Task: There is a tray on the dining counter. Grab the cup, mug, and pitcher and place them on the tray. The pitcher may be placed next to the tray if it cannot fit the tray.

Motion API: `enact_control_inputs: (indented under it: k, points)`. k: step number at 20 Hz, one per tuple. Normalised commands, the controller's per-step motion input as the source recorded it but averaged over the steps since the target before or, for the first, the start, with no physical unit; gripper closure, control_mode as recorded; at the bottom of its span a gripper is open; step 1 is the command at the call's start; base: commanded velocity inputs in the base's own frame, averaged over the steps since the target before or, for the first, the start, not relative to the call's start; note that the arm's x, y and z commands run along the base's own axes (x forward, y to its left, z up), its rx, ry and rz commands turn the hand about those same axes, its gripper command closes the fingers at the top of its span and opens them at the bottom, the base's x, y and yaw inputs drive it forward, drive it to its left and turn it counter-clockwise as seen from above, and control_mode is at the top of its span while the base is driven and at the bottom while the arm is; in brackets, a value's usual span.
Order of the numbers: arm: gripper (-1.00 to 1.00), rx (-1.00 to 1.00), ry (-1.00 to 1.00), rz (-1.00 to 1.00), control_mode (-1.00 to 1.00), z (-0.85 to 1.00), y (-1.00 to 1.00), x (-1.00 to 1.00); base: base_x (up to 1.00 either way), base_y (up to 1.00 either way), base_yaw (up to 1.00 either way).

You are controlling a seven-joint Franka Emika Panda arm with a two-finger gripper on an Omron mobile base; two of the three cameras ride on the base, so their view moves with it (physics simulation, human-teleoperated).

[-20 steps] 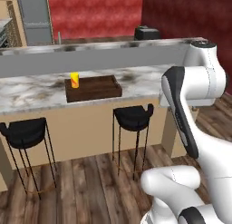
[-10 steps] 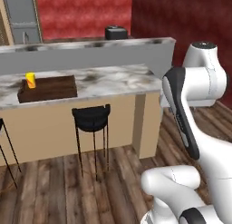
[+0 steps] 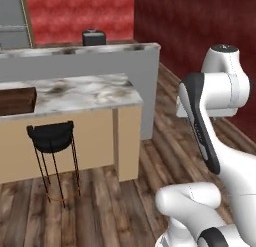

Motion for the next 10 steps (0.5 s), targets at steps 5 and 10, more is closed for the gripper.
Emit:
enact_control_inputs:
  k: [5, 10]
  points:
    - [-1.0, 0.0, 0.0, 0.0, 1.0, 0.0, 0.0, 0.0, 0.14, -1.0, 0.0]
    - [-1.0, 0.0, 0.0, 0.0, 1.0, 0.0, 0.0, 0.0, 0.18, -1.0, 0.0]
